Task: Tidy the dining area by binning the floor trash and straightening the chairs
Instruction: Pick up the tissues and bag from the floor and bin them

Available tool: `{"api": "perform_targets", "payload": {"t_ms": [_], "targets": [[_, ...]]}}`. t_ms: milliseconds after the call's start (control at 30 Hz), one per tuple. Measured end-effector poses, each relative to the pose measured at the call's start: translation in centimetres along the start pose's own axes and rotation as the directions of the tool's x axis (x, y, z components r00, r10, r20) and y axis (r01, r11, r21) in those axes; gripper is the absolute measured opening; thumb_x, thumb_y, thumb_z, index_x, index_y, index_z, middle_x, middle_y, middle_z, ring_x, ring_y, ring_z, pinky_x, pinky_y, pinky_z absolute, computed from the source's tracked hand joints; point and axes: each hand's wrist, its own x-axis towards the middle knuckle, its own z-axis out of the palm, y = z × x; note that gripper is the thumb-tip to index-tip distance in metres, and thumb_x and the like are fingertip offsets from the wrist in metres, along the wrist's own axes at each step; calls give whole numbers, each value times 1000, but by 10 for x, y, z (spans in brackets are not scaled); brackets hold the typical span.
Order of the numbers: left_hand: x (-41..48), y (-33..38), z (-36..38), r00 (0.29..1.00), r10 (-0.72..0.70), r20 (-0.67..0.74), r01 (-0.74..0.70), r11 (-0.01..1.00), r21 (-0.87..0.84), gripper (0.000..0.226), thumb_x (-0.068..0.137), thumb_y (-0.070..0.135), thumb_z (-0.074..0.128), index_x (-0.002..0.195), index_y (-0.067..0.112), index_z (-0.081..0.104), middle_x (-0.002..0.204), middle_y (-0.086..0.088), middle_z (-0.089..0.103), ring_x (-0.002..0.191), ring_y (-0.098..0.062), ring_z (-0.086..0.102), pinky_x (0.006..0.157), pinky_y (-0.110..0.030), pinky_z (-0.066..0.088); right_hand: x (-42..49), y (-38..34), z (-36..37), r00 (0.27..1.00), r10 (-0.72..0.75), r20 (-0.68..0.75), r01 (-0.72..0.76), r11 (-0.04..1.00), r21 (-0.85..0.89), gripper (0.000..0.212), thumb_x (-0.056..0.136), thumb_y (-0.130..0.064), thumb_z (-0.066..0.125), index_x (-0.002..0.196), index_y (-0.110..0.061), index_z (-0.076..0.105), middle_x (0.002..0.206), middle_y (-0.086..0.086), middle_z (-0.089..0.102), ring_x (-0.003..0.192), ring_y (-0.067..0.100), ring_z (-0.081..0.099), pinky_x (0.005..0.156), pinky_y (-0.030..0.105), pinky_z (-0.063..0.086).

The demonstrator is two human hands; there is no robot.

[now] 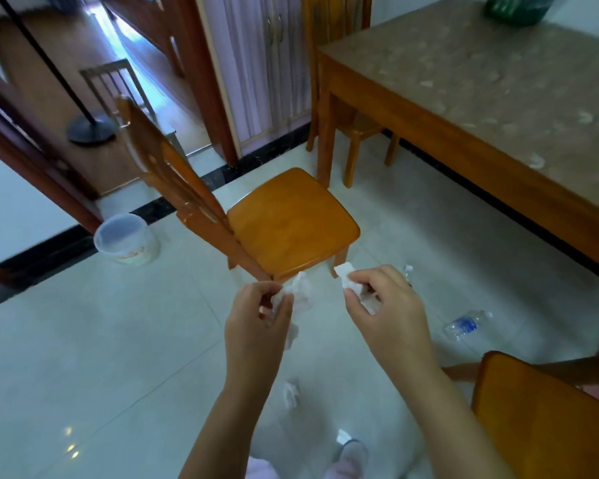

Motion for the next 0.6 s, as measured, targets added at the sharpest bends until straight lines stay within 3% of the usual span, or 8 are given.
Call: {"api": "perform_targets", "payload": {"t_ms": [300,467,600], "targets": [[13,-42,-88,995,19,-97,-18,1000,20,7,79,7,68,84,9,63,80,-1,60,69,-9,53,59,-13,38,2,-83,35,979,-145,145,147,989,-5,19,81,-20,67,97,-11,66,93,4,63,77,9,51,63,5,32],[44,-76,-135,987,8,-162,-14,999,-33,14,78,6,69,82,16,61,77,2,59,71,-10,56,59,-14,41,13,-138,80,960,-193,205,201,979,-17,26,81,-27,66,105,-18,64,102,-3,61,82,5,49,64,0,30],[75,-104,-176,983,-15,-183,4,998,-62,15,78,7,69,81,19,58,77,4,59,71,-11,56,59,-11,41,27,-180,121,950,-224,218,225,974,21,22,81,-24,67,102,-16,66,95,-2,62,78,6,52,64,4,37]]}}
